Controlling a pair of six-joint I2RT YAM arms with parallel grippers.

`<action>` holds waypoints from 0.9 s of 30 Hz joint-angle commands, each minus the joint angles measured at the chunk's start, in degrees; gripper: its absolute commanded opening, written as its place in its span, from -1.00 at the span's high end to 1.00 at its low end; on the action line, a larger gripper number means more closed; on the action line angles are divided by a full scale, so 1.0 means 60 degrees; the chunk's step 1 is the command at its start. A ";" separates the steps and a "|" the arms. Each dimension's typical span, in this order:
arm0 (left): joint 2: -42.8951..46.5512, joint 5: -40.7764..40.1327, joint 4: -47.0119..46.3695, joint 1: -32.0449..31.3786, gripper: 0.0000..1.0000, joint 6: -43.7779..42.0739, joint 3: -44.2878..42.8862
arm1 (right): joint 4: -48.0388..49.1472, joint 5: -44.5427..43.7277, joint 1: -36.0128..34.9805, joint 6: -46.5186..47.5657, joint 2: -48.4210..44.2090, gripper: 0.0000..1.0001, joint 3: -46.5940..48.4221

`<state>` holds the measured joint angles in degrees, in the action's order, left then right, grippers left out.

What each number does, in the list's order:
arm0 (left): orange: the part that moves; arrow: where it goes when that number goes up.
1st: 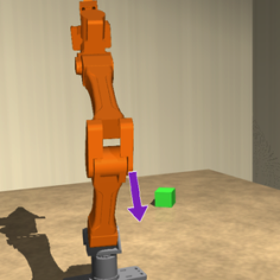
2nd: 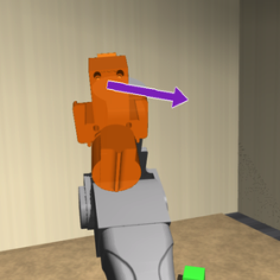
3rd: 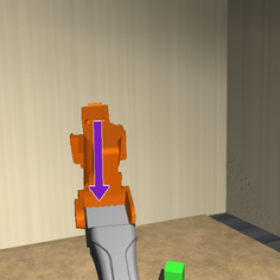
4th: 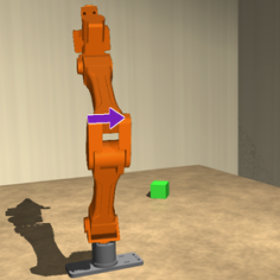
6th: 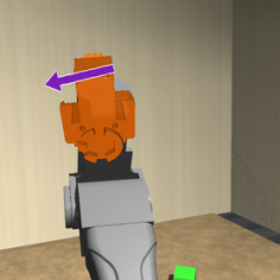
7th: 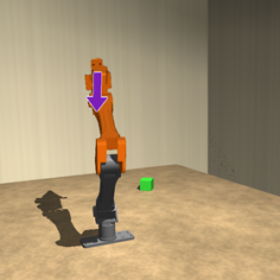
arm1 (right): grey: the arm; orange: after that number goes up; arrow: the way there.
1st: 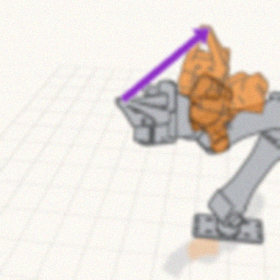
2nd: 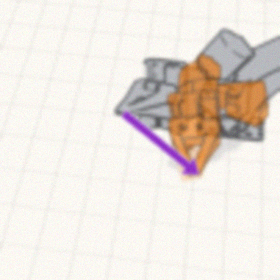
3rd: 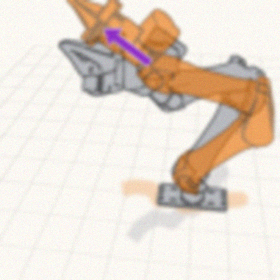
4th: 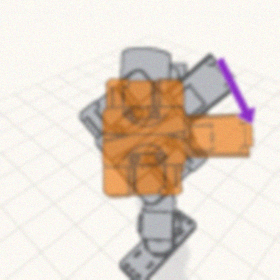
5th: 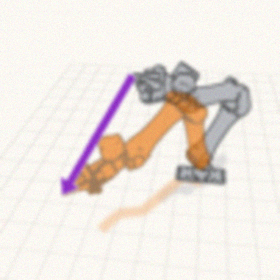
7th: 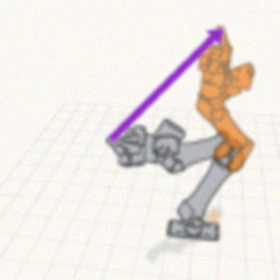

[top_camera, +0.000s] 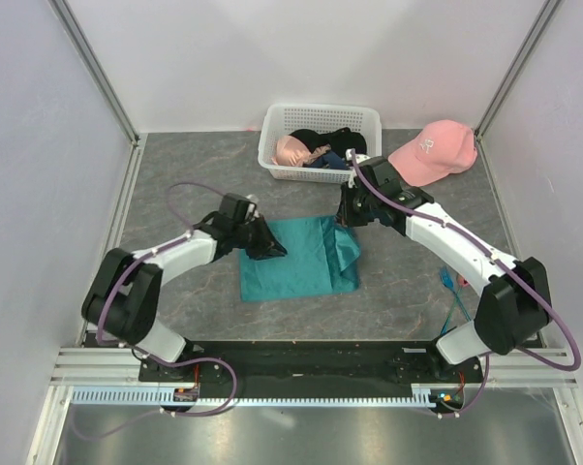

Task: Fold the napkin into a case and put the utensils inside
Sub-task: Fold the rectangle-folded napkin at the center of the board.

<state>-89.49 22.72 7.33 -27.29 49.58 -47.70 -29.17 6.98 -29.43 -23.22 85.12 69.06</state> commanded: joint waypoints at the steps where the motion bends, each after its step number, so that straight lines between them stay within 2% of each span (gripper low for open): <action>1: 0.0940 -0.0476 0.0666 0.1045 0.69 -0.0805 0.0874 | 0.0086 -0.0109 -0.0484 -0.0201 0.0417 1.00 0.0780; 5: 0.1468 -0.0812 0.1062 0.1647 0.71 -0.1203 0.1256 | 0.0130 -0.0212 -0.1245 -0.0421 0.0929 1.00 0.1277; 14: 0.2376 -0.1794 0.1502 0.1662 0.78 -0.1291 0.2061 | 0.0320 -0.0168 -0.2447 -0.0948 0.2379 1.00 0.2596; 27: 0.2684 -0.2248 0.1239 0.1677 0.85 -0.0749 0.3028 | 0.0891 0.0183 -0.2917 -0.1885 0.3947 1.00 0.3490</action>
<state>-75.46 11.88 16.19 -17.37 44.23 -31.05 -26.74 6.94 -46.68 -31.53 106.83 86.39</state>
